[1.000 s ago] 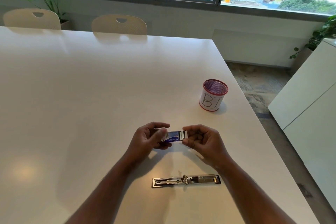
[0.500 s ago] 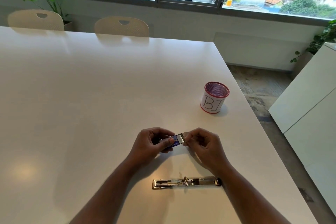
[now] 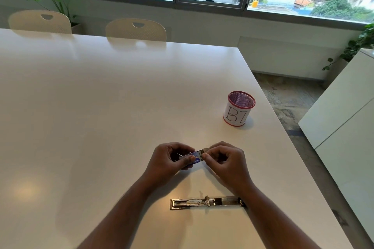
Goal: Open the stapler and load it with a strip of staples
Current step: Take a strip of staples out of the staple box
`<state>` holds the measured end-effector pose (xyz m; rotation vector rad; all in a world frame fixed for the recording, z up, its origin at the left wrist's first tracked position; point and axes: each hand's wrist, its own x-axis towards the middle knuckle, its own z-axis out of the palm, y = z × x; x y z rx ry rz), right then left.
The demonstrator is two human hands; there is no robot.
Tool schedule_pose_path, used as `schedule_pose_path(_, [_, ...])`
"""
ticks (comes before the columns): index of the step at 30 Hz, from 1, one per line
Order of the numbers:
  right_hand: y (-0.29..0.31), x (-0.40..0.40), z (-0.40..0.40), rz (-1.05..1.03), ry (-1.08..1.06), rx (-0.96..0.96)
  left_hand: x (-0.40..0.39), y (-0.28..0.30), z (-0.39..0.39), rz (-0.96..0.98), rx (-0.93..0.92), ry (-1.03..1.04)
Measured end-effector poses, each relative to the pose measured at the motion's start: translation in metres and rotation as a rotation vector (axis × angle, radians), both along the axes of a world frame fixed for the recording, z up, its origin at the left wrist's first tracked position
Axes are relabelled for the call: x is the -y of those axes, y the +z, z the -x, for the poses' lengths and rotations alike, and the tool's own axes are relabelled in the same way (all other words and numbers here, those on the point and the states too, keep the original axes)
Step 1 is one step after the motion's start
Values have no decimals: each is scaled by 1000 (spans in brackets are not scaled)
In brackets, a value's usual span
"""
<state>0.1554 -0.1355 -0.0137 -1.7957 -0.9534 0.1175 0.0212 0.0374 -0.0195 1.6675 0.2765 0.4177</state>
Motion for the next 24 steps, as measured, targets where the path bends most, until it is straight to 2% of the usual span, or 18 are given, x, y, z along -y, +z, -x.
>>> schedule_pose_path(5, [-1,-1,-2,6,-30,-12,1,1,0,-9,-3,13])
schedule_pose_path(14, [-3,-1,-3,-22,9,119,2,2,0,-25,-13,18])
schedule_pose_path(24, [-4,-3,-3,48,-49,128,0,0,-1,-24,-42,26])
